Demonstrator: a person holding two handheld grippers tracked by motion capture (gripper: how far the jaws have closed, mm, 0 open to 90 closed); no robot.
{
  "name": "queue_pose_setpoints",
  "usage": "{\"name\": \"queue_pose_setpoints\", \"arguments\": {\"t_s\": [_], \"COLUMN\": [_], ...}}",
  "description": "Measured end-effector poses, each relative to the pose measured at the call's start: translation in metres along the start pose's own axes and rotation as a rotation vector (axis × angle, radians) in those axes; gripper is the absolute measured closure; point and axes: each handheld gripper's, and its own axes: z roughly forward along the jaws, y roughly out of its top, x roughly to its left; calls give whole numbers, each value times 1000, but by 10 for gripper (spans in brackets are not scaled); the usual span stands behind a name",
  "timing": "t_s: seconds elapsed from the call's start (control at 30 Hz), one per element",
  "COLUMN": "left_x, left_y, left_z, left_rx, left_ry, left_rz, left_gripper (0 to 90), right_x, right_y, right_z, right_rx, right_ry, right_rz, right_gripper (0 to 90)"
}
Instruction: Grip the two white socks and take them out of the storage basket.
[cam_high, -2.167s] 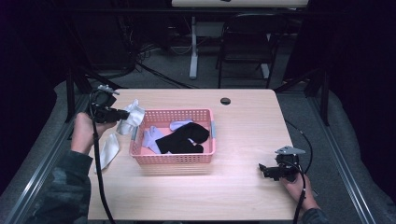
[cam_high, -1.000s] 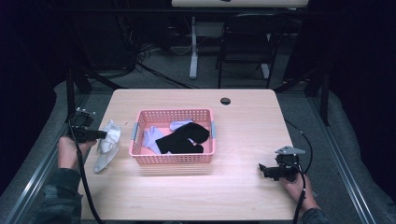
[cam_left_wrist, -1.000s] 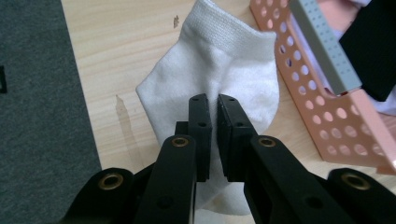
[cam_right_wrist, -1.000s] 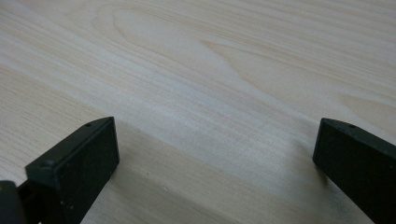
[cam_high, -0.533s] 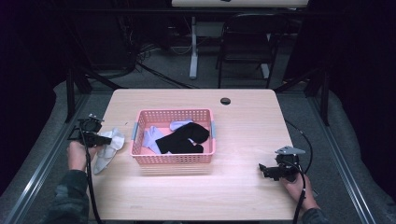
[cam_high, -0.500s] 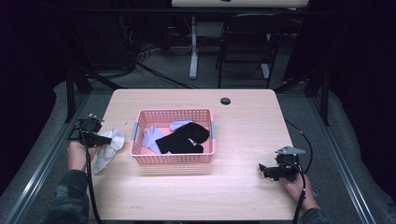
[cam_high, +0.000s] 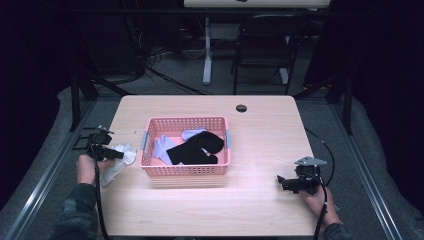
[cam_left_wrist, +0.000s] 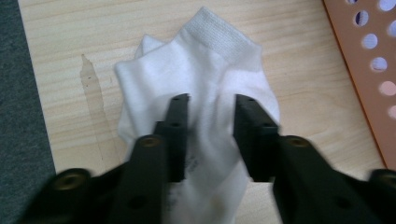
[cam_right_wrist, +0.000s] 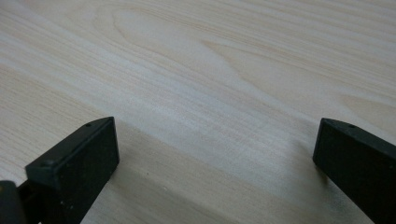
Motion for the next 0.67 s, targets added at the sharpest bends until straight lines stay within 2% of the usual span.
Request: {"name": "queue_pose_setpoints", "arguments": {"t_s": [0.1,0.2,0.37,0.43,0.57,0.67], "left_x": [-2,-3,-7,-11,-16,-21], "left_y": [-1,-3,-5,-9,-14,-20], "left_z": [-4,-12,-26,-36,-45,-51], "left_rx": [-14,-38,-63,-85,-116,-122], "left_ry": [12,16,17,27,27,27], "left_rz": [1,3,6,15,22,36], "left_gripper": [402,260,167,155,144,117], "right_x": [0,0,0,0,0,0], "right_y": [0,0,0,0,0,0], "right_z": [0,0,0,0,0,0], "right_rx": [0,-2,0,0,0,0], "right_ry": [0,-1,0,0,0,0], "right_rz": [0,1,0,0,0,0], "right_gripper": [0,0,0,0,0,0]}}
